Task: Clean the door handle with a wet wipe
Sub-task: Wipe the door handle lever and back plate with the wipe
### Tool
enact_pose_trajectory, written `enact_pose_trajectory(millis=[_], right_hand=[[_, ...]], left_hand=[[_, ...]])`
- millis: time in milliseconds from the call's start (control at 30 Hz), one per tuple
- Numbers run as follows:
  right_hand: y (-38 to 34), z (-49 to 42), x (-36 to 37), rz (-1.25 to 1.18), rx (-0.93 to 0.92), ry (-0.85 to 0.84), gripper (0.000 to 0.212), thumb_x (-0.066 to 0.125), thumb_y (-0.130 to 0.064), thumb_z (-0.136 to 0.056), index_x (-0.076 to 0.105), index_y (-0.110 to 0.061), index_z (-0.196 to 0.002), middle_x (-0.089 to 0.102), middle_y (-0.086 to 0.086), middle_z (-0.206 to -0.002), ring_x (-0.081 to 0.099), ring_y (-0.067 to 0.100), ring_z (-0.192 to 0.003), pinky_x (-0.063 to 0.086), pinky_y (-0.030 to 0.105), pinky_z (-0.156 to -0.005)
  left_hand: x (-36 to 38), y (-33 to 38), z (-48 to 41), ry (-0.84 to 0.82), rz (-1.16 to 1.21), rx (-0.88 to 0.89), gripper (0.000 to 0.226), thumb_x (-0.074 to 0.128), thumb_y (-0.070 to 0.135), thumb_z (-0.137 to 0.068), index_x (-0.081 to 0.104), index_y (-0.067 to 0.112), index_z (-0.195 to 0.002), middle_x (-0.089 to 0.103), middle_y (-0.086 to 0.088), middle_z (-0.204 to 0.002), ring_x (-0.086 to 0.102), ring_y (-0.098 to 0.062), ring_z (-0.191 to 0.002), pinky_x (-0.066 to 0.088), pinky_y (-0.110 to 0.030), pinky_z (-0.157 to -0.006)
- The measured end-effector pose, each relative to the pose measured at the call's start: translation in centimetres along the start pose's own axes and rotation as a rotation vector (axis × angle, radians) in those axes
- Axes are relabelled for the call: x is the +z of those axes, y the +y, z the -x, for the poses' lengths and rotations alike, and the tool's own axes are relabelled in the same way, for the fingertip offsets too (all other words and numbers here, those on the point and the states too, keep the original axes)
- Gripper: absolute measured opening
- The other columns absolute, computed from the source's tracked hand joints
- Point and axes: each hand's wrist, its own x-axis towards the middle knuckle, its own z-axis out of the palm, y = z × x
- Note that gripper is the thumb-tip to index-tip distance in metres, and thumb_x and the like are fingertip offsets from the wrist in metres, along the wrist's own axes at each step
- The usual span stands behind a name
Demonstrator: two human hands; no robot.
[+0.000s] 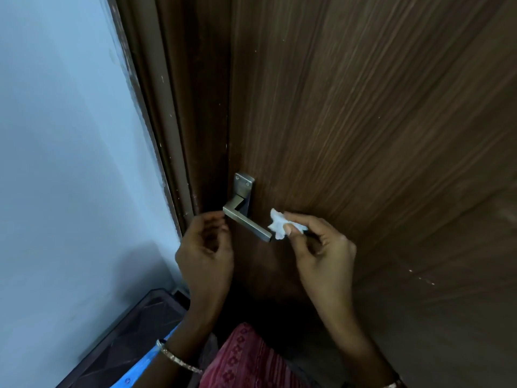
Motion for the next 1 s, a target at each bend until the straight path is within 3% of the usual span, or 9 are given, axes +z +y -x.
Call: enact_pose_trajectory(millis=[67,167,300,500,667,833,1000], right_hand=[[-0.2,0.0,1.3,0.094,-0.061,-0.102,0.027,0.071,-0.006,-0.091,0.077,-0.017,-0.114,0.075,-0.008,-0.108,0.069,-0.003,-0.097,0.047,0.002,-0.085],[-0.5,-0.3,3.4,0.187,-0.119,-0.167,0.026,0.069,-0.005,-0.093,0.076,-0.012,-0.116,0.075,-0.001,-0.110,0.070,0.004,-0.097,0.052,0.010,-0.087],[-1.5,-1.6,6.2,0.278,-0.203,-0.220,0.026,0.068,-0.008,-0.093,0.074,-0.013,-0.118,0.073,0.000,-0.114,0.070,0.010,-0.102,0.056,0.021,-0.090],[-3.3,-2.0,9.0,0.525,-0.339,-0.333,0.028,0.059,-0.006,-0.094,0.072,-0.010,-0.118,0.070,0.008,-0.116,0.063,0.026,-0.109,0.055,0.036,-0.093],[-2.1,-1.3,5.8,0.458,-0.264,-0.311,0.034,0.074,0.002,-0.083,0.077,-0.014,-0.113,0.075,0.002,-0.109,0.069,0.019,-0.099,0.056,0.025,-0.082],[-0.3,0.7,1.7,0.428,-0.232,-0.238,0.038,0.080,0.004,-0.077,0.079,-0.016,-0.110,0.078,-0.002,-0.105,0.071,0.011,-0.095,0.055,0.019,-0.086],[-1.0,0.1,3.3,0.437,-0.201,-0.230,0.035,0.077,0.004,-0.081,0.079,-0.014,-0.110,0.077,-0.001,-0.105,0.070,0.013,-0.097,0.059,0.025,-0.086]], left_hand=[[0.0,-0.6,-1.2,0.011,-0.069,-0.019,0.030,0.060,0.003,-0.089,0.071,0.018,-0.112,0.072,0.008,-0.103,0.065,0.001,-0.087,0.042,0.001,-0.076],[-0.1,-1.4,-2.1,-0.051,-0.155,-0.029,0.036,0.056,0.001,-0.090,0.072,0.021,-0.115,0.072,0.007,-0.110,0.060,0.008,-0.086,0.035,0.005,-0.075],[0.1,-1.7,-2.3,-0.081,-0.180,-0.014,0.040,0.052,-0.002,-0.090,0.073,0.026,-0.111,0.071,0.012,-0.107,0.063,-0.004,-0.098,0.043,-0.014,-0.084],[0.0,-2.4,-2.7,-0.093,-0.146,-0.023,0.050,0.046,-0.007,-0.084,0.072,0.024,-0.113,0.073,0.009,-0.107,0.066,-0.004,-0.098,0.049,-0.016,-0.087],[0.7,-2.2,-3.0,-0.117,-0.105,-0.033,0.059,0.045,-0.016,-0.076,0.072,0.021,-0.114,0.073,0.006,-0.102,0.065,0.003,-0.093,0.045,-0.003,-0.082],[0.6,-2.4,-3.0,-0.136,-0.104,-0.015,0.058,0.044,-0.017,-0.077,0.071,0.020,-0.114,0.072,0.004,-0.104,0.066,-0.008,-0.093,0.052,-0.022,-0.085],[0.5,-2.6,-3.1,-0.141,-0.111,-0.018,0.061,0.045,-0.018,-0.074,0.072,0.021,-0.114,0.072,0.003,-0.105,0.066,-0.007,-0.092,0.052,-0.020,-0.082]])
